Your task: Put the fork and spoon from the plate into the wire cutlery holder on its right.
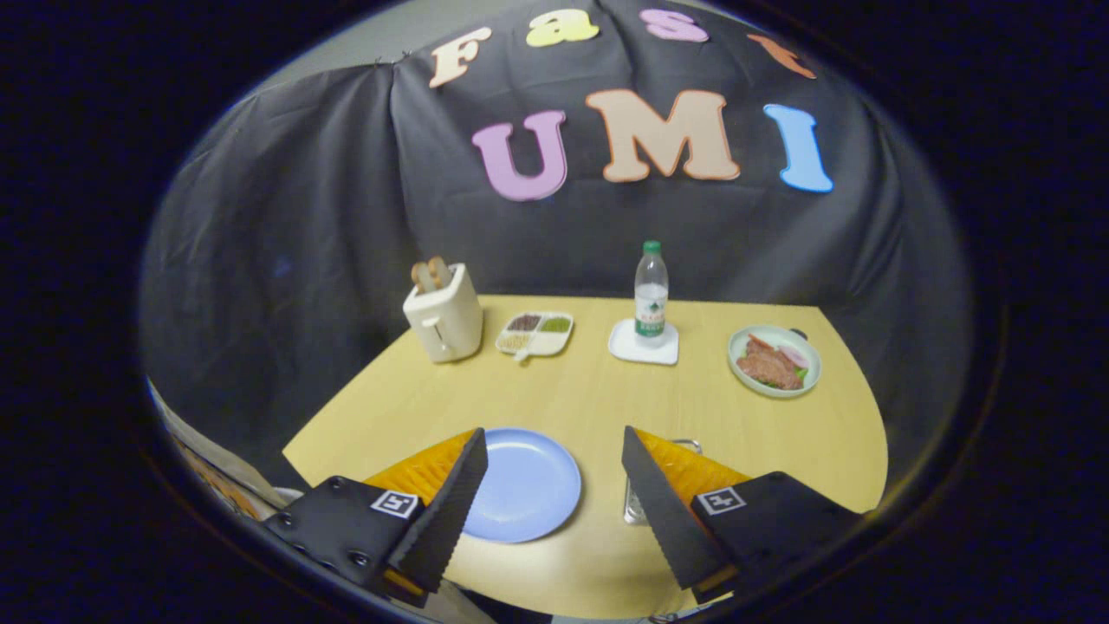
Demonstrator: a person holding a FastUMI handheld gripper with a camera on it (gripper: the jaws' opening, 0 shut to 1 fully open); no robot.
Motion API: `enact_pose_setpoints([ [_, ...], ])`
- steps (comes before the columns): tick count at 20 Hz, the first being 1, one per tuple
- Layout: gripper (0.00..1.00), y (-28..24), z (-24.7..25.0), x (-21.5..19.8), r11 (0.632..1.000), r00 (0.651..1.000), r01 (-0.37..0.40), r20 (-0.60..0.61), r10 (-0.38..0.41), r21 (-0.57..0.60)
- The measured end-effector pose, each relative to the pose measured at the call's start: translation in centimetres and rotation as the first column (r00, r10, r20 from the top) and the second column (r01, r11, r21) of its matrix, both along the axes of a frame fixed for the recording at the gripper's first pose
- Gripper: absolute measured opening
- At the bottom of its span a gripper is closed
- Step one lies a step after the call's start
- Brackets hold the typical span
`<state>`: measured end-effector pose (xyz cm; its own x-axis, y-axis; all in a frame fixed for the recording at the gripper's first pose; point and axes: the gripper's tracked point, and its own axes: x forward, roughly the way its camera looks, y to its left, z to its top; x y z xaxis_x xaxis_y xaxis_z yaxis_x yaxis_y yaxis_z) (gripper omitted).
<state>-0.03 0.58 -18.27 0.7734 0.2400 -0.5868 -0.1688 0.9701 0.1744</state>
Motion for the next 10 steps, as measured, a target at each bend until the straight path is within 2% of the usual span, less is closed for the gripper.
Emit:
enact_pose_setpoints([
  [3,0.99,-0.1,2.4,-0.3,0.997,0.986,0.079,0.142,-0.081,0.020],
  [6,0.99,-0.6,5.3,0.4,0.993,0.938,0.119,0.330,-0.105,-0.023],
  [8,0.99,-0.5,6.4,0.3,0.989,0.911,0.144,0.391,-0.128,-0.013],
  [10,0.99,-1.5,6.9,0.4,0.978,0.889,0.209,0.418,-0.190,0.000],
])
